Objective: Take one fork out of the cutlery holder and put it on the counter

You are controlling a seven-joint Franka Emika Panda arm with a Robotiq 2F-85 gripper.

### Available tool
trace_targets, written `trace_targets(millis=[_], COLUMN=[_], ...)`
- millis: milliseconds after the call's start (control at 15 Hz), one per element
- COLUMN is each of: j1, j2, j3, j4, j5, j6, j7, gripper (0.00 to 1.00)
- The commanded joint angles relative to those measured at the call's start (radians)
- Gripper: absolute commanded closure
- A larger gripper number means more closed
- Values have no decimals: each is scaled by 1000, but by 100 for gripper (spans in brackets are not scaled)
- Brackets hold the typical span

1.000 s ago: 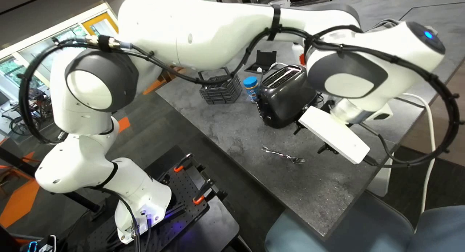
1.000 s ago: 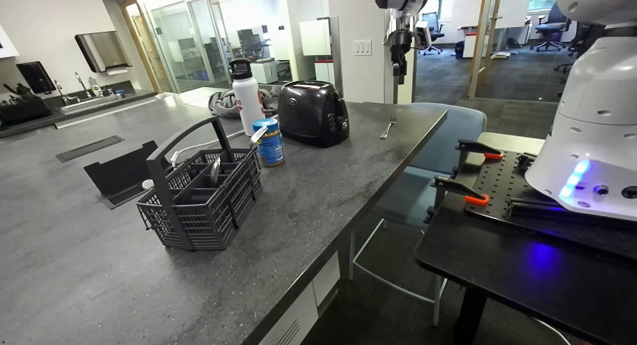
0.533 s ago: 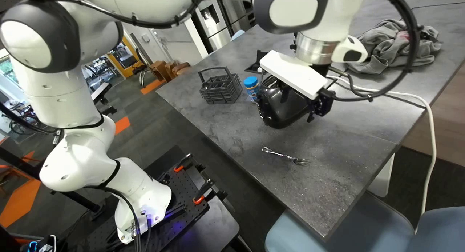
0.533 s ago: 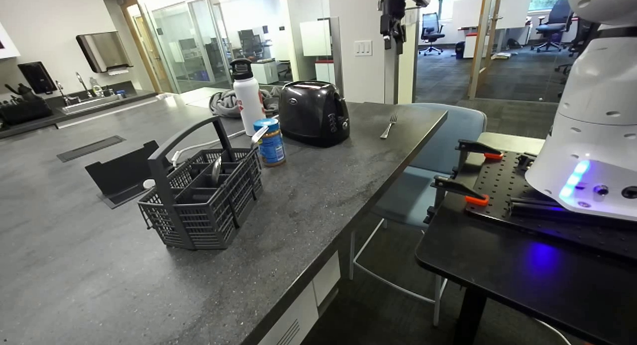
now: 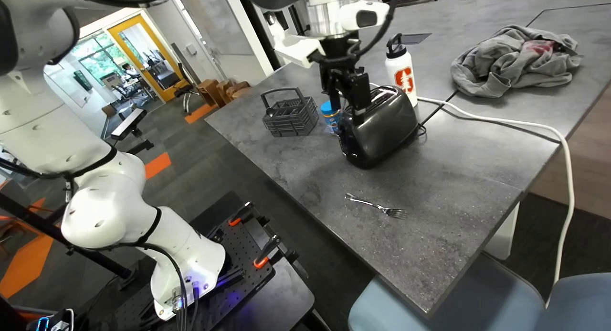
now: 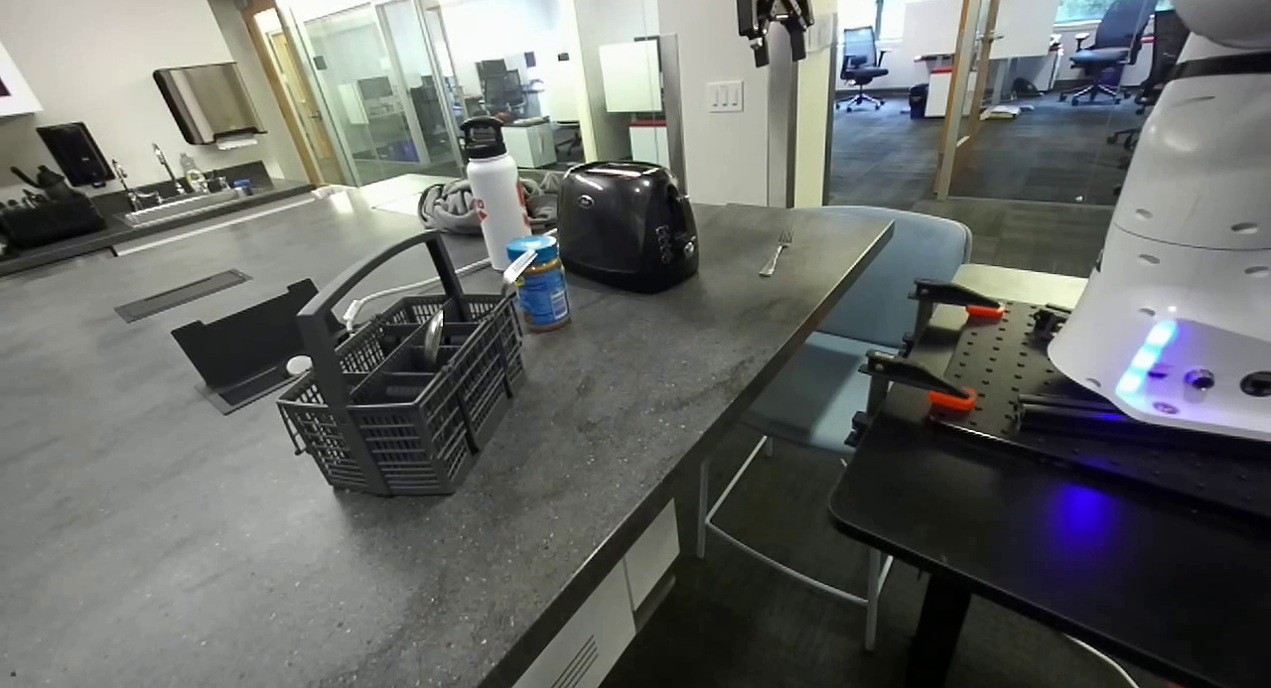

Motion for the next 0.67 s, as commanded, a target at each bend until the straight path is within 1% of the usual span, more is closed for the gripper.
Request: trace_targets(millis=[0,67,267,467,600], j1=[79,97,131,147,153], j2=[-222,-269,-357,-419,-448], j3=[34,50,93,119,125], j4=[-233,-273,-347,-396,-418], j5=[-126,-154,-198,-213,-217], j6=[59,48,23,15,13], j7=[159,194,254,270,259], gripper=[0,0,0,0,0])
